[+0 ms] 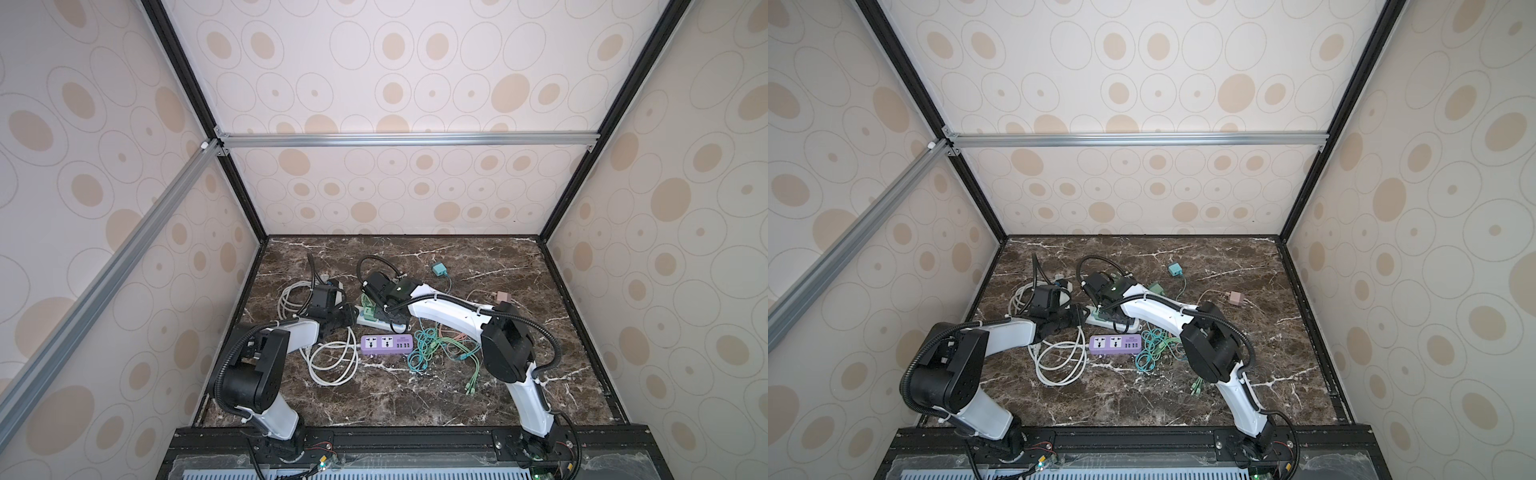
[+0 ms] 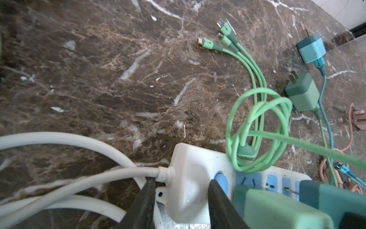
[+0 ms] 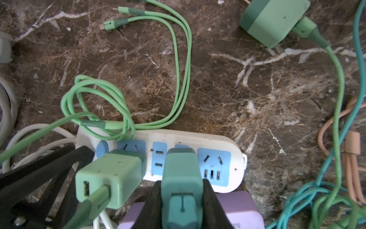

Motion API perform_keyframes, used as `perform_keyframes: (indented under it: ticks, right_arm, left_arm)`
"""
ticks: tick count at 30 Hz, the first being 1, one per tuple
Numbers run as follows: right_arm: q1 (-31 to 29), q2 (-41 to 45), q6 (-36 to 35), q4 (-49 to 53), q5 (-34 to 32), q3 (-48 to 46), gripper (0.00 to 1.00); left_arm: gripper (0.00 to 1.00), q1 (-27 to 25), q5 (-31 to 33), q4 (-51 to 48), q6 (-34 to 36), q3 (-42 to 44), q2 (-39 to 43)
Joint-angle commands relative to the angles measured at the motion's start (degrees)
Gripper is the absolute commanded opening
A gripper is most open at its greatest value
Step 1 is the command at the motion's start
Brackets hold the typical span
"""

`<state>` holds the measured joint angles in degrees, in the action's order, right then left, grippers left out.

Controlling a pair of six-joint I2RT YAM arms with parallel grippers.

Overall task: Insert the plug
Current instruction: 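Press the charger prongs down into the socket with the right gripper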

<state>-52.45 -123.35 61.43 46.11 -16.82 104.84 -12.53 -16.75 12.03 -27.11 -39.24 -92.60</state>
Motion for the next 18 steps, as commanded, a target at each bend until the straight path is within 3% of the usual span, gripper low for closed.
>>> perform_keyframes:
  ticks: [1,18]
  right_arm:
    - [-0.3,-1.1,1.6,3.6,-1.2,1.0,0.00]
    - [0.3,-8.6,1.9,8.1,0.2,8.7,0.00]
  left_arm:
    - [0.44,0.6,-0.7,1.3,0.2,-0.6,-0.3]
    - [0.44,0.9,-1.0,1.8,0.3,0.3,0.2]
